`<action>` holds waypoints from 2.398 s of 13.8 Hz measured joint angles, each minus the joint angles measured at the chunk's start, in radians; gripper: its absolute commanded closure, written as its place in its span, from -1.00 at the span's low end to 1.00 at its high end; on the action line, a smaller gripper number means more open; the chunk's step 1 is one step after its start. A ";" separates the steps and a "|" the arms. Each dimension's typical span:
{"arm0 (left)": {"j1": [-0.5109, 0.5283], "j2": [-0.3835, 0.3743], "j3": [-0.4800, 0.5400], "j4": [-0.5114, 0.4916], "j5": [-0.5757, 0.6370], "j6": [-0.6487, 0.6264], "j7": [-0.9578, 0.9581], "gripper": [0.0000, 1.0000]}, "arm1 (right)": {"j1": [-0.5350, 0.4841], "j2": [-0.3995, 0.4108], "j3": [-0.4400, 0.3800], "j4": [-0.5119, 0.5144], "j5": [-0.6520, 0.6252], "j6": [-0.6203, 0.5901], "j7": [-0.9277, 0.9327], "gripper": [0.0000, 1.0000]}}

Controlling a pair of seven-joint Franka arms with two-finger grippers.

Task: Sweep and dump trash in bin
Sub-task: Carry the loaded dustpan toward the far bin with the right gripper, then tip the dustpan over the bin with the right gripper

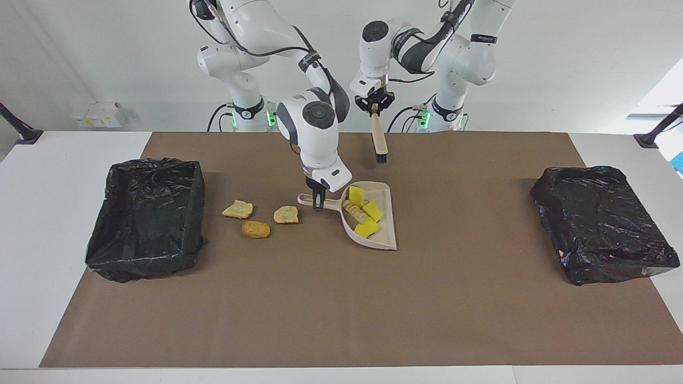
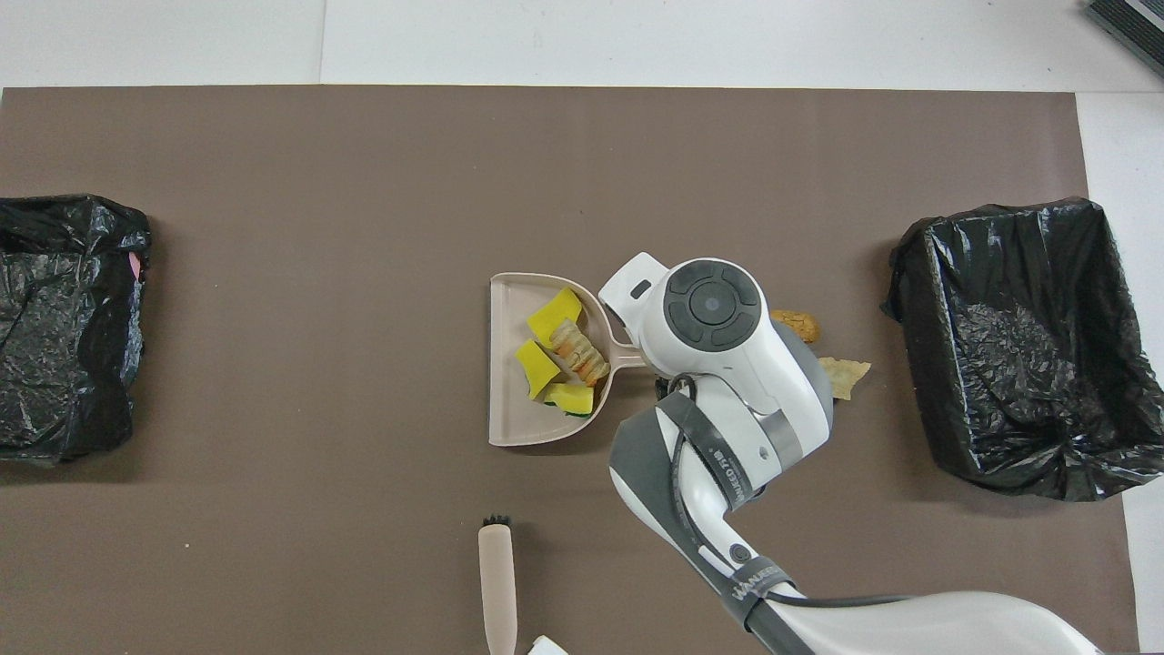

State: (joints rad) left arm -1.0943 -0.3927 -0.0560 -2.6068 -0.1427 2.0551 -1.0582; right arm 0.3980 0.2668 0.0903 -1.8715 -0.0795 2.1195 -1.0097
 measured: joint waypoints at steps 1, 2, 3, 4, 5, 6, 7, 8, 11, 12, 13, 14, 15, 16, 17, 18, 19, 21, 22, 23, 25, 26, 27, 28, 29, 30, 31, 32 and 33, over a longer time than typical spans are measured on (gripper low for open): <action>0.000 0.001 0.003 -0.002 -0.001 0.008 -0.001 1.00 | -0.020 -0.011 0.000 0.006 0.001 -0.021 -0.032 1.00; 0.000 0.001 0.007 -0.005 -0.001 0.018 -0.001 1.00 | -0.043 -0.023 -0.001 0.014 0.003 -0.045 -0.069 1.00; 0.001 0.001 0.011 -0.007 -0.003 0.027 -0.001 1.00 | -0.070 -0.035 -0.001 0.020 0.006 -0.066 -0.110 1.00; 0.001 0.004 0.013 -0.011 -0.015 0.035 -0.001 1.00 | -0.097 -0.046 -0.002 0.026 0.009 -0.082 -0.151 1.00; 0.001 0.013 0.013 -0.019 -0.034 0.048 -0.001 1.00 | -0.125 -0.057 -0.003 0.030 0.011 -0.094 -0.189 1.00; 0.001 0.026 0.013 -0.026 -0.043 0.067 0.000 1.00 | -0.157 -0.067 -0.003 0.032 0.013 -0.105 -0.228 1.00; 0.001 0.039 0.013 -0.032 -0.048 0.081 0.003 1.00 | -0.186 -0.075 -0.004 0.033 0.014 -0.116 -0.266 1.00; 0.001 0.051 0.013 -0.037 -0.052 0.091 0.007 1.00 | -0.215 -0.081 -0.004 0.036 0.015 -0.125 -0.305 1.00; 0.001 0.069 0.013 -0.041 -0.055 0.107 0.023 0.57 | -0.294 -0.087 -0.006 0.059 0.016 -0.154 -0.420 1.00; 0.001 0.069 0.013 -0.041 -0.055 0.107 0.032 0.44 | -0.324 -0.087 -0.006 0.065 0.016 -0.156 -0.455 1.00; 0.001 0.069 0.013 -0.041 -0.056 0.107 0.038 0.38 | -0.356 -0.087 -0.006 0.068 0.016 -0.156 -0.491 1.00; 0.001 0.069 0.013 -0.041 -0.056 0.108 0.045 0.12 | -0.389 -0.087 -0.006 0.071 0.016 -0.157 -0.528 1.00; 0.001 0.071 0.013 -0.041 -0.056 0.107 0.060 -0.39 | -0.419 -0.087 -0.006 0.077 0.016 -0.159 -0.563 1.00; 0.002 0.074 0.015 -0.041 -0.057 0.108 0.084 -0.96 | -0.447 -0.086 -0.007 0.093 0.016 -0.165 -0.595 1.00; 0.005 0.078 0.017 -0.041 -0.057 0.109 0.106 -1.00 | -0.467 -0.087 -0.008 0.114 0.016 -0.179 -0.613 1.00; 0.017 0.084 0.020 -0.040 -0.057 0.110 0.133 -1.00 | -0.486 -0.088 -0.008 0.133 0.015 -0.196 -0.624 1.00; 0.040 0.092 0.022 -0.033 -0.057 0.110 0.168 -1.00 | -0.509 -0.089 -0.009 0.149 0.014 -0.211 -0.642 1.00; 0.133 0.119 0.027 0.001 -0.058 0.111 0.252 -1.00 | -0.569 -0.100 -0.014 0.177 0.013 -0.244 -0.709 1.00; 0.189 0.135 0.030 0.030 -0.058 0.110 0.308 -1.00 | -0.606 -0.109 -0.021 0.184 0.009 -0.251 -0.749 1.00; 0.249 0.152 0.033 0.071 -0.057 0.102 0.372 -1.00 | -0.648 -0.119 -0.027 0.188 -0.007 -0.254 -0.799 1.00; 0.367 0.188 0.038 0.170 -0.018 0.070 0.491 -1.00 | -0.715 -0.130 -0.033 0.206 -0.073 -0.254 -0.874 1.00; 0.425 0.210 0.040 0.227 0.023 0.060 0.531 -1.00 | -0.742 -0.132 -0.034 0.224 -0.107 -0.254 -0.887 1.00; 0.482 0.239 0.041 0.290 0.060 0.048 0.558 -1.00 | -0.772 -0.135 -0.033 0.239 -0.142 -0.254 -0.902 1.00; 0.536 0.275 0.042 0.362 0.095 0.032 0.587 -1.00 | -0.802 -0.136 -0.033 0.248 -0.175 -0.249 -0.925 1.00; 0.582 0.311 0.043 0.431 0.122 0.010 0.619 -1.00 | -0.824 -0.136 -0.034 0.251 -0.215 -0.229 -0.940 1.00; 0.630 0.346 0.043 0.508 0.136 -0.024 0.666 -1.00 | -0.836 -0.136 -0.035 0.250 -0.278 -0.194 -0.943 1.00; 0.675 0.370 0.044 0.579 0.140 -0.061 0.722 -1.00 | -0.838 -0.136 -0.035 0.245 -0.341 -0.163 -0.943 1.00; 0.721 0.383 0.044 0.648 0.141 -0.113 0.777 -1.00 | -0.836 -0.136 -0.033 0.234 -0.403 -0.137 -0.930 1.00; 0.758 0.385 0.045 0.712 0.141 -0.180 0.817 -1.00 | -0.835 -0.137 -0.030 0.220 -0.463 -0.127 -0.892 1.00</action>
State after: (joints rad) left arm -0.3363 -0.0074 -0.0111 -1.8946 -0.0020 1.8754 -0.2415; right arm -0.4366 0.1302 0.0605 -1.6510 -0.5427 1.9925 -1.9016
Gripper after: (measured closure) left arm 0.000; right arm 0.687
